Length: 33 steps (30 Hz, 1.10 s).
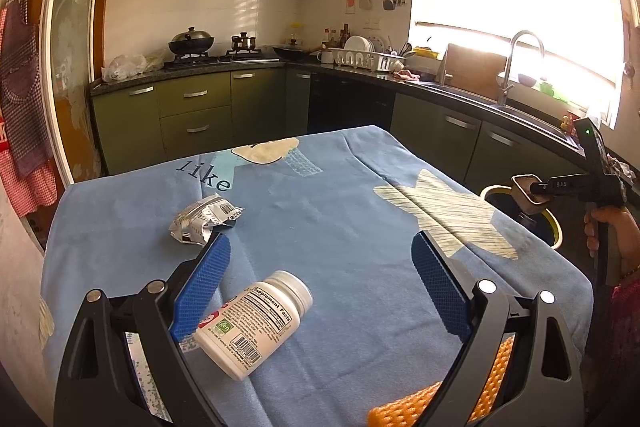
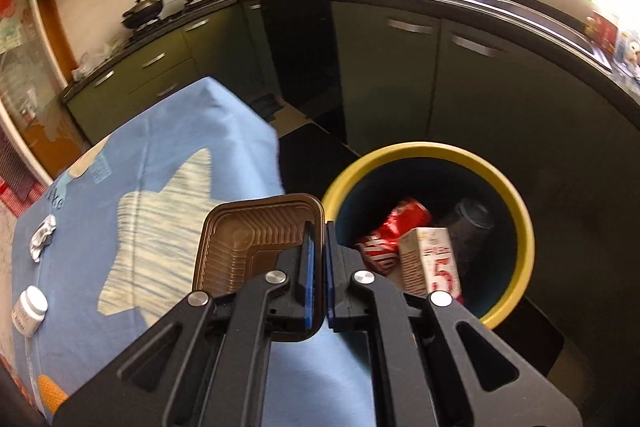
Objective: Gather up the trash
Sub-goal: 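Carry the brown tray over the bin and open the right gripper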
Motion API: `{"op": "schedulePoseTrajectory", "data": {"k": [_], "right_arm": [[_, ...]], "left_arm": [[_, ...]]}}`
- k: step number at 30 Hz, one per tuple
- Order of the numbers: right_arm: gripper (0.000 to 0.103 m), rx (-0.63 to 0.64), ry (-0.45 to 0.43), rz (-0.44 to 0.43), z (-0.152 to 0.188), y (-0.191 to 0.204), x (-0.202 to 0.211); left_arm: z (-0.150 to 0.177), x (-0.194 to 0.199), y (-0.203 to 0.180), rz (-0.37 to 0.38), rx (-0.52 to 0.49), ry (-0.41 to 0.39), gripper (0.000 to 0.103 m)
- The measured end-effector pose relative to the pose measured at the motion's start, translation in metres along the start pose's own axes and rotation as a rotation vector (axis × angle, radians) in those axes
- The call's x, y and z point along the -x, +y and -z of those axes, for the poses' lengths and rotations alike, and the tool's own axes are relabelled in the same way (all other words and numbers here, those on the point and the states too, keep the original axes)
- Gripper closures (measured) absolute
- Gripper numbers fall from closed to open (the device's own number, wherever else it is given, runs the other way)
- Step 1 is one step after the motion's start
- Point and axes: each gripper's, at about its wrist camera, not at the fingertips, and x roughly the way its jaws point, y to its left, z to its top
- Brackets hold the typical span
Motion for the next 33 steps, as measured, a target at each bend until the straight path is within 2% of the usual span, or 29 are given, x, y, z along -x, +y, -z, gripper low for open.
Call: {"op": "schedulePoseTrajectory", "data": {"k": [4,9,11,16,20,26,29,31,33], "right_arm": [[0.098,-0.049,0.02,0.053,-0.007,-0.03,-0.016],[0.097,-0.05,0.041,0.113,-0.017,-0.041,-0.04],[0.08,-0.07,0.028,0.142,-0.02,-0.047,-0.045],[0.074,-0.112,-0.009,0.124,-0.015,-0.056,-0.032],[0.064,-0.103,-0.012,0.103,-0.004,-0.058,-0.018],[0.063,-0.114,0.01,0.073,0.012,-0.063,-0.007],[0.062,-0.118,0.007,0.052,0.013,-0.064,-0.003],[0.06,-0.118,0.003,0.037,0.013,-0.063,-0.001],[0.059,-0.115,-0.003,0.023,0.014,-0.062,0.001]], "left_arm": [[0.001,-0.002,-0.002,0.003,-0.01,0.005,0.012],[0.001,-0.003,-0.005,0.005,-0.021,0.007,0.012],[0.001,-0.004,-0.005,0.009,-0.023,0.007,0.012],[0.001,-0.003,-0.006,0.025,-0.023,0.003,0.012],[0.0,-0.001,-0.006,0.063,-0.019,-0.001,0.012],[-0.004,0.002,-0.004,0.141,0.009,0.01,0.012],[-0.006,0.004,-0.011,0.193,-0.018,0.035,0.012],[-0.008,0.007,-0.02,0.249,-0.066,0.06,0.012],[-0.007,0.011,-0.032,0.371,-0.148,0.11,0.012]]}}
